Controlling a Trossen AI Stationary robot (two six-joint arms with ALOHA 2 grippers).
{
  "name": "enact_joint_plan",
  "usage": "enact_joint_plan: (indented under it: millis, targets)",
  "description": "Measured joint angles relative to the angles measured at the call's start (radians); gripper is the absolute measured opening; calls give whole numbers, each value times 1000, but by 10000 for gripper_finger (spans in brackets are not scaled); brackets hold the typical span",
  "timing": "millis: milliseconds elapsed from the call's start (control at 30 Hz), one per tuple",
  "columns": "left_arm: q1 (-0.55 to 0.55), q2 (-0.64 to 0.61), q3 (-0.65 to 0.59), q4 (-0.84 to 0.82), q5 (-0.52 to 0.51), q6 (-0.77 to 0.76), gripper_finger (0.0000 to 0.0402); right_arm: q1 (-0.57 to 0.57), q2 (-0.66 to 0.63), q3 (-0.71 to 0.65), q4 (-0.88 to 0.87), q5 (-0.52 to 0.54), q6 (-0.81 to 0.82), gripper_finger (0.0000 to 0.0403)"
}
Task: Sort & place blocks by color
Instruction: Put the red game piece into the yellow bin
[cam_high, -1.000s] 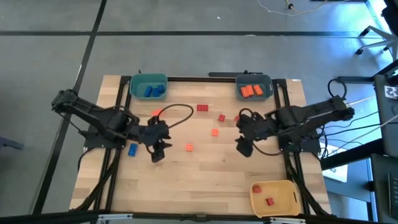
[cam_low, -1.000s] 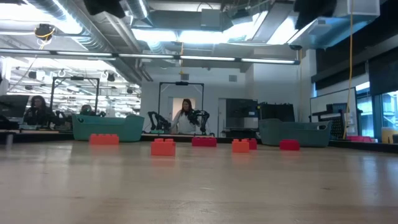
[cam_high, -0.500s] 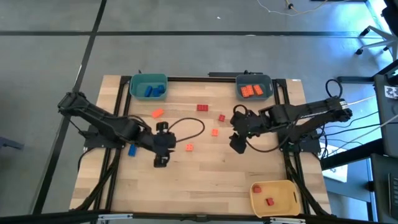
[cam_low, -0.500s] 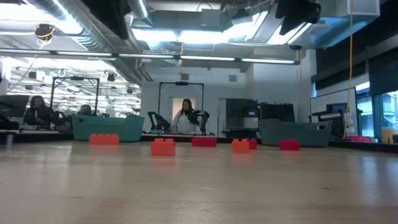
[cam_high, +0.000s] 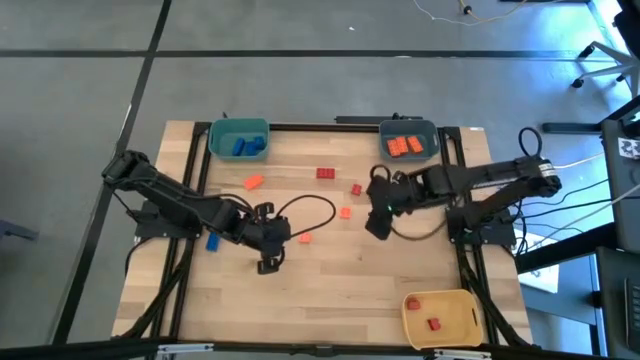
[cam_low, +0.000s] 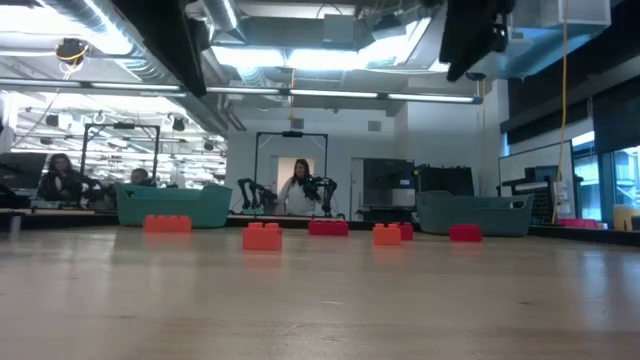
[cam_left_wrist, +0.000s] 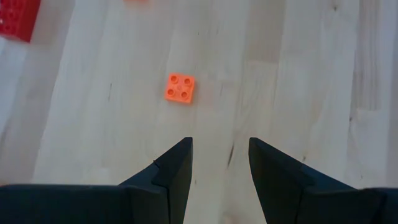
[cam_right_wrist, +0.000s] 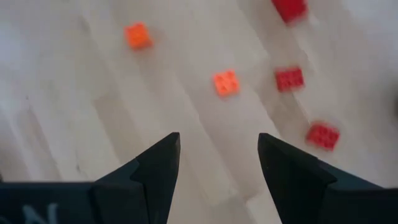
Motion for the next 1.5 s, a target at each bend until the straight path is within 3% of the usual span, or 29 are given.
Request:
enact_joint_plan:
  millis: [133,300,633,767,1100,1500]
  targets:
    - [0,0,0,1,0,-27,149,-117,10,0,-61,-78,98,218]
    - [0,0,0,4,0,-45,149,-284,45,0,-109,-97,130,218]
    - [0,0,0,5,0,-80,149,-535,205,0,-177,-146,-21,218]
    - [0,0,0,5,0,-81,149,-566,284,0,-161,-199,-89,218]
    - [0,0,0,5,-6,-79,149,-584,463,0,-163,-197,-166,218]
    - [0,0,0,4,-16,-104,149,-592,570,0,-154,-198,-216,218]
